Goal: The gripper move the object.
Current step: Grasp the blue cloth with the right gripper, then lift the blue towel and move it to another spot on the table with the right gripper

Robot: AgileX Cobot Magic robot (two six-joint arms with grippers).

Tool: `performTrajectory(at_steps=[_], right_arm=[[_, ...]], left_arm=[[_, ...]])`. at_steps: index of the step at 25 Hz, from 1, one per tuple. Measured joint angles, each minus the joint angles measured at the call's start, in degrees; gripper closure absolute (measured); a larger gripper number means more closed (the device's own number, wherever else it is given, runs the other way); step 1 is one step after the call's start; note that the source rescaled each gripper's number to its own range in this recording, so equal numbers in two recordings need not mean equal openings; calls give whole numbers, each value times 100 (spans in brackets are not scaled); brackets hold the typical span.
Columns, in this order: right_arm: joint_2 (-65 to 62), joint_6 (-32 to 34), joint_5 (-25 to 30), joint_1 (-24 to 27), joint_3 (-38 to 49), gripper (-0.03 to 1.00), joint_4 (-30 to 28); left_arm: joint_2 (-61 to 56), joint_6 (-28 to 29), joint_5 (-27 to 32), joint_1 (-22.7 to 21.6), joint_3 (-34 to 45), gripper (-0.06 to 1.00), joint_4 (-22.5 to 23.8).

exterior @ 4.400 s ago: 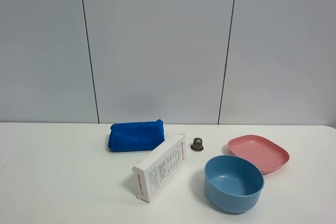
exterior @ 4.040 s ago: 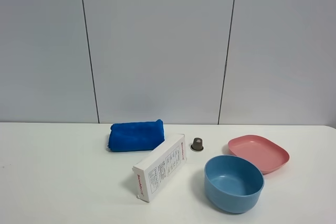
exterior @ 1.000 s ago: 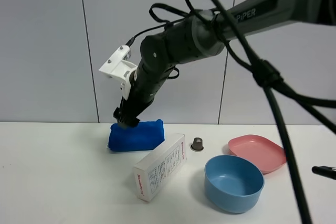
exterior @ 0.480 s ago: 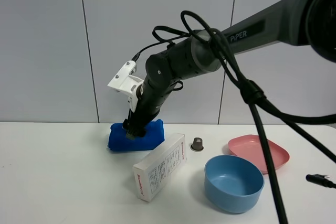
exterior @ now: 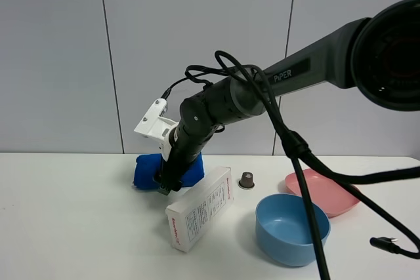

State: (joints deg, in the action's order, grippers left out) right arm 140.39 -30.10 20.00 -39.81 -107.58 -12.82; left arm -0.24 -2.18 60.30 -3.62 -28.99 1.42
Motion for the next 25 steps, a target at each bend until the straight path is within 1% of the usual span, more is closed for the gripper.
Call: performTrajectory(at_steps=[6, 9, 12, 14, 16, 20, 21, 22, 25], right_arm=[[47, 0, -163, 44, 0, 7, 0], [81, 0, -152, 63, 0, 12, -7], [110, 0, -168, 68, 0, 25, -86], [110, 0, -177, 68, 0, 38, -120], [110, 0, -184, 68, 0, 52, -121], [110, 0, -208, 68, -18, 87, -121], [110, 7, -226, 68, -19, 92, -121], [110, 34, -232, 68, -19, 94, -121], [78, 42, -231, 68, -19, 96, -121]], left_arm=[[0, 0, 0, 0, 0, -6, 0], [0, 0, 0, 0, 0, -6, 0], [0, 0, 0, 0, 0, -6, 0], [0, 0, 0, 0, 0, -6, 0], [0, 0, 0, 0, 0, -6, 0], [0, 0, 0, 0, 0, -6, 0], [0, 0, 0, 0, 0, -6, 0], [0, 0, 0, 0, 0, -6, 0], [0, 0, 0, 0, 0, -6, 0]])
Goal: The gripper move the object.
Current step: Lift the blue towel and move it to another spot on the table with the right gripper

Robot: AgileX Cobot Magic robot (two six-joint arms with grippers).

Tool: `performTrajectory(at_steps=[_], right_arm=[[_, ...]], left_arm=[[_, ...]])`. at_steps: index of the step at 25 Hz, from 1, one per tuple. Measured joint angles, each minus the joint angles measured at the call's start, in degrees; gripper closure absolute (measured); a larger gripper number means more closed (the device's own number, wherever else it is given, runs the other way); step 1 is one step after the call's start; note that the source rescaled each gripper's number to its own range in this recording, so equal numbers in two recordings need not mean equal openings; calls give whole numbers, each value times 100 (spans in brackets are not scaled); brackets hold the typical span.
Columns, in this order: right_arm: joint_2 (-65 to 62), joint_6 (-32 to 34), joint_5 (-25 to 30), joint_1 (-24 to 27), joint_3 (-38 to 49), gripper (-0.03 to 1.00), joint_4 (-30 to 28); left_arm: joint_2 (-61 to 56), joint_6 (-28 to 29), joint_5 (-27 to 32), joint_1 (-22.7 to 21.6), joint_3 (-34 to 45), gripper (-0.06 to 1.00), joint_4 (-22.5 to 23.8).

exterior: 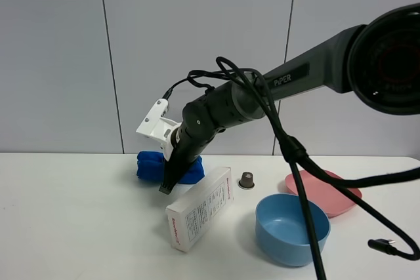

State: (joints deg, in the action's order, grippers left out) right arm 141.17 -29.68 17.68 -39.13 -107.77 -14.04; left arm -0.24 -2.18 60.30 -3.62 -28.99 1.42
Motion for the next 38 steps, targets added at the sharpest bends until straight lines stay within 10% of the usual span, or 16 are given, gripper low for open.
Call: performTrajectory(at_steps=[21, 38], right_arm=[[-1931, 5, 756, 0, 0, 96, -55], [-3696, -42, 4324, 0, 0, 96, -1751]], left_arm=[[0, 0, 0, 0, 0, -6, 0], [0, 0, 0, 0, 0, -6, 0]])
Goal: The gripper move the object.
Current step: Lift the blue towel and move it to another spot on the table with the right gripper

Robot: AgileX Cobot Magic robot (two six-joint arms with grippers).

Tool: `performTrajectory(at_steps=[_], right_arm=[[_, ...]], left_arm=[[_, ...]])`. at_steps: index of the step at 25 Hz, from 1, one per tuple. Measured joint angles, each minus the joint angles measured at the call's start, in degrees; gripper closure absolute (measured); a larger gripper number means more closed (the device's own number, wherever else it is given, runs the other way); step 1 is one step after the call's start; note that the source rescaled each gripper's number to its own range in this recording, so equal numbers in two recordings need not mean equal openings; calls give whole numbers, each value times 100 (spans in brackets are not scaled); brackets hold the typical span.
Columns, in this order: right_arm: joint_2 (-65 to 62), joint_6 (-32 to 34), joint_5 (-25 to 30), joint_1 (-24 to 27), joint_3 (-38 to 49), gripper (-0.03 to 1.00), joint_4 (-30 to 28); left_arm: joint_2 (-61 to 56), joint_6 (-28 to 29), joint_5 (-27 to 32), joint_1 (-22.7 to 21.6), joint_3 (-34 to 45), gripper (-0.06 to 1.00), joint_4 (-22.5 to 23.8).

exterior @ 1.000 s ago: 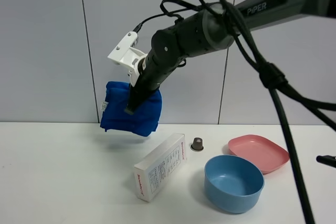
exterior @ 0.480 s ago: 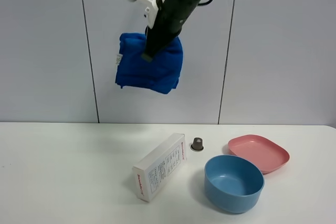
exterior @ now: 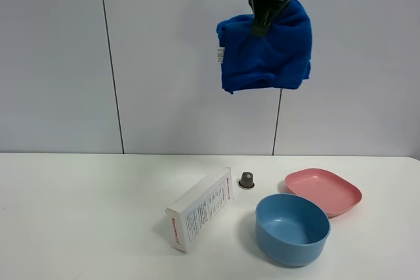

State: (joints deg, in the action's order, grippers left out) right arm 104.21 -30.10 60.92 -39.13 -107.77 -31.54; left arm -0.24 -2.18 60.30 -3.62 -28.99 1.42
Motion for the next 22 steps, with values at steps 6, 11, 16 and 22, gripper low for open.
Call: performTrajectory(at_steps=[6, 11, 16, 22], right_arm=[[-93, 0, 871, 229, 0, 96, 194], [-309, 166, 850, 436, 436, 96, 92], [-1195, 193, -201, 806, 2224, 97, 39], [-1973, 193, -3144, 1594, 4342, 97, 87]], left_arm=[[0, 0, 0, 0, 0, -6, 0], [0, 0, 0, 0, 0, -6, 0], [0, 0, 0, 0, 0, -6, 0], [0, 0, 0, 0, 0, -6, 0]])
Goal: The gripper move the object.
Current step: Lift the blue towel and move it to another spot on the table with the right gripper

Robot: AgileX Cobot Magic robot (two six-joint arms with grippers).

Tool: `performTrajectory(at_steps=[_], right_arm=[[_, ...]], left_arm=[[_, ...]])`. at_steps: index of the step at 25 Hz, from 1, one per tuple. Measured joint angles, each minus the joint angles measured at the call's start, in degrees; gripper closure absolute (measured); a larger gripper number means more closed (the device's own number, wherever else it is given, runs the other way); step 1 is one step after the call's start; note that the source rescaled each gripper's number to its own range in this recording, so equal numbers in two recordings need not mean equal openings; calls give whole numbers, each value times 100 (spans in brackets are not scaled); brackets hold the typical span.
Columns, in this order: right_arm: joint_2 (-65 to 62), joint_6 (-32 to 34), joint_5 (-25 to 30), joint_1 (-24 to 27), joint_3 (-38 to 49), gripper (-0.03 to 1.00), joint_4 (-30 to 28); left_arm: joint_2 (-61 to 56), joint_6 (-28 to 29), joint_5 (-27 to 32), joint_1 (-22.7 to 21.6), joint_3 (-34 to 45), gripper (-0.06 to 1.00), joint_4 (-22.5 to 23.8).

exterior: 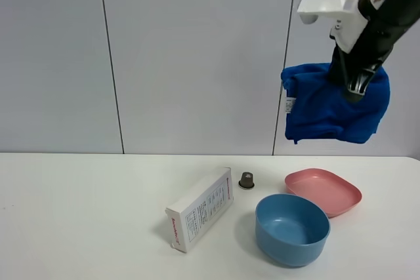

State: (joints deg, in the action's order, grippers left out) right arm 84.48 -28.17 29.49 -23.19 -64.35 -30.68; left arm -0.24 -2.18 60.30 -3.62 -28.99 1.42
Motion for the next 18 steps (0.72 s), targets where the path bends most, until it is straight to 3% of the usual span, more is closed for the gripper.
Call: performTrajectory(at_steps=[3, 7, 18], right_arm=[[-27, 0, -1133, 384, 634, 97, 0], [49, 0, -1946, 693, 992, 97, -73], [181, 0, -2135, 1257, 1029, 97, -890]], left_arm=[[0, 0, 0, 0, 0, -6, 0], [0, 0, 0, 0, 0, -6, 0], [0, 0, 0, 0, 0, -6, 0]])
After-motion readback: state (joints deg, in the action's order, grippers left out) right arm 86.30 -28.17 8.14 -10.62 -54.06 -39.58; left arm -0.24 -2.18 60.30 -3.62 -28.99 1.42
